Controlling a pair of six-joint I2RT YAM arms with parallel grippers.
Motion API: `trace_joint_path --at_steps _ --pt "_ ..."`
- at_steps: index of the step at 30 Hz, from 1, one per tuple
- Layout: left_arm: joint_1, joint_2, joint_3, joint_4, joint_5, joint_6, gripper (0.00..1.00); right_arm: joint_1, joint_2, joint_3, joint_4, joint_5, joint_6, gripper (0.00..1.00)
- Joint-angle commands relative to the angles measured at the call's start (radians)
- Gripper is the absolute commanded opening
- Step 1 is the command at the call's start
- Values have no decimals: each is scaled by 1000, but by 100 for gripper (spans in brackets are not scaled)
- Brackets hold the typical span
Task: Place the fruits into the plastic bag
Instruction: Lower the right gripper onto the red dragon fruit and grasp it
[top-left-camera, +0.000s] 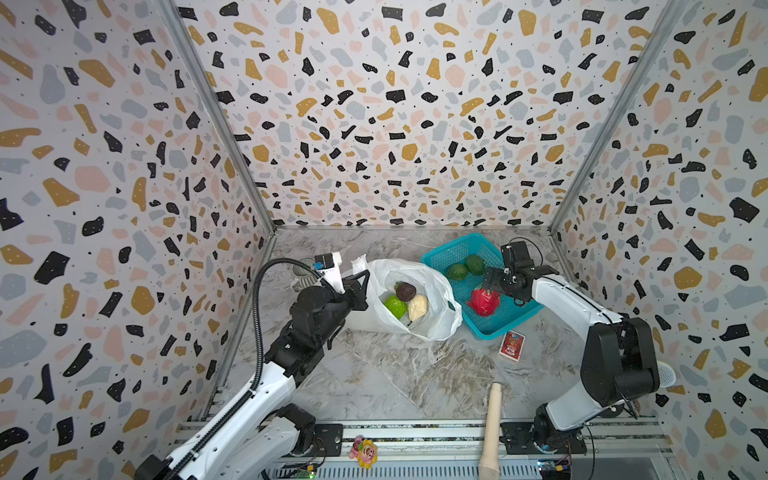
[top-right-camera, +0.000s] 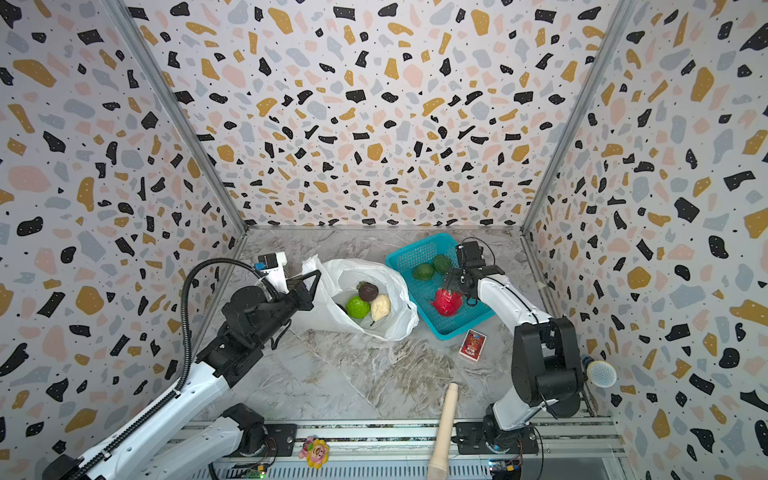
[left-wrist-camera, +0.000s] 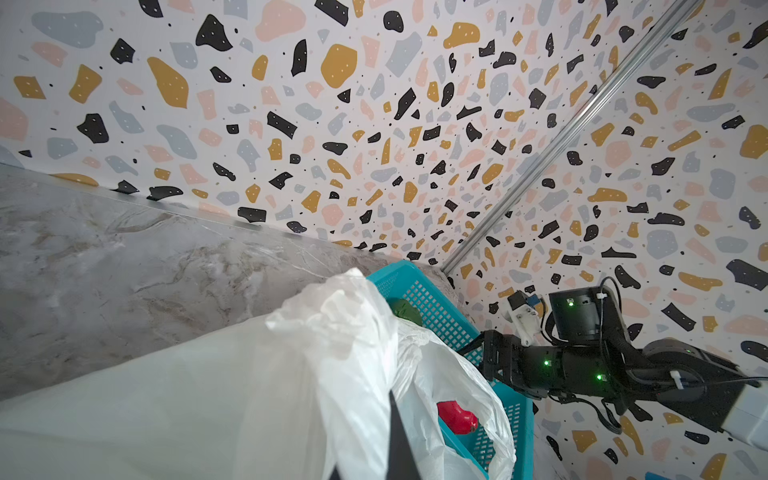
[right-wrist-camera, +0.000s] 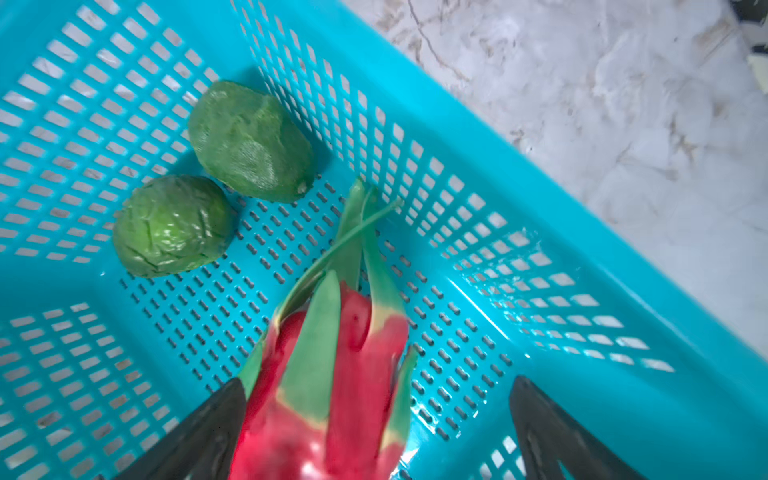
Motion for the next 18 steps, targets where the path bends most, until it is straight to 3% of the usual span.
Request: trace_joint_path --at_steps 1,12,18 --pt "-5 -5 0 39 9 22 0 -3 -18 42 -104 -46 -48 99" --pt "-5 -8 -11 50 14 22 0 -1 -56 -4 -64 -208 -62 99" --pt "-5 -14 -14 52 14 21 0 14 -14 -9 -70 -191 -45 99"
